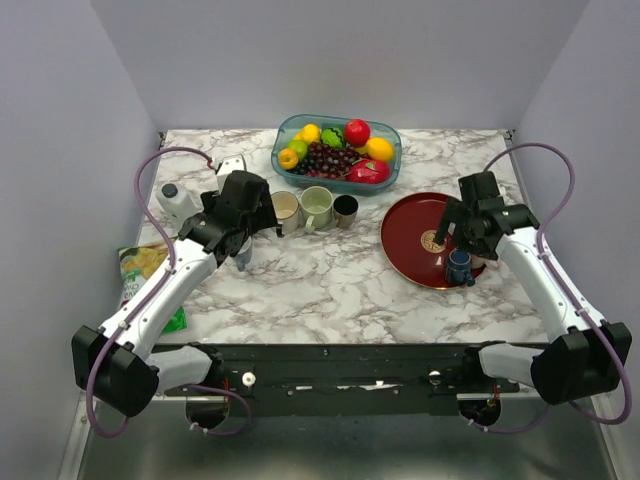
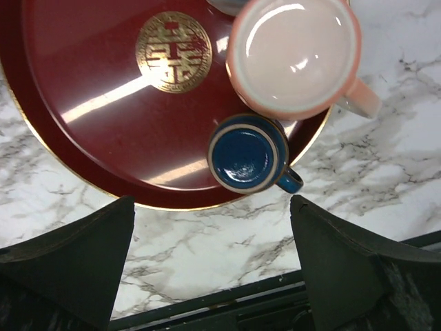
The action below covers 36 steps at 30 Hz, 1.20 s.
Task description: Turn the mug right side up
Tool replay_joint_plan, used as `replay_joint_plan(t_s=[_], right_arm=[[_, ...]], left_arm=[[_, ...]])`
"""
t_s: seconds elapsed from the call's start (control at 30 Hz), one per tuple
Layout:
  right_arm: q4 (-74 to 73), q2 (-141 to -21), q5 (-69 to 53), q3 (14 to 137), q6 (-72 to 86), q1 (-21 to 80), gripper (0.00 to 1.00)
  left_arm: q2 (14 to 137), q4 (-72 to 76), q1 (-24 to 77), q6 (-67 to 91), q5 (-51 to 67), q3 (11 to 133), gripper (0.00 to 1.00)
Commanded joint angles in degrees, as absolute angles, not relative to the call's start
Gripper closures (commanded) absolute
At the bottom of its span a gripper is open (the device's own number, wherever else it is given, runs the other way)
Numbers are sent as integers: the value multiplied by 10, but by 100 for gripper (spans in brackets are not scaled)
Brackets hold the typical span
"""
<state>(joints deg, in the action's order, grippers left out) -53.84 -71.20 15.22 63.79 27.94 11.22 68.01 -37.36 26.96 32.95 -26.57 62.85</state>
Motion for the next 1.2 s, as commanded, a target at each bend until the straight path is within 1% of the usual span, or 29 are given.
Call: replay_joint_plan(t_s=[0.0, 0.17, 0.47, 0.9, 1.1, 1.17], right_arm=[[-561, -706, 184, 610, 299, 109, 0], [-552, -722, 179, 576, 315, 110, 0], [-490, -753, 157, 561, 283, 87, 0], [-410, -796, 28, 522, 280, 60, 0], [-374, -801, 2, 507, 301, 59, 0], [-362, -802, -24, 504, 307, 59, 1]], left_arm=[[700, -321, 267, 305, -200, 646, 1], [722, -298, 267, 298, -159, 650, 1], [729, -290, 266, 284, -148, 655, 1], [741, -289, 264, 265, -149, 667, 1], [740, -287, 260, 265, -151, 665, 1], [741, -287, 259, 265, -150, 664, 1]])
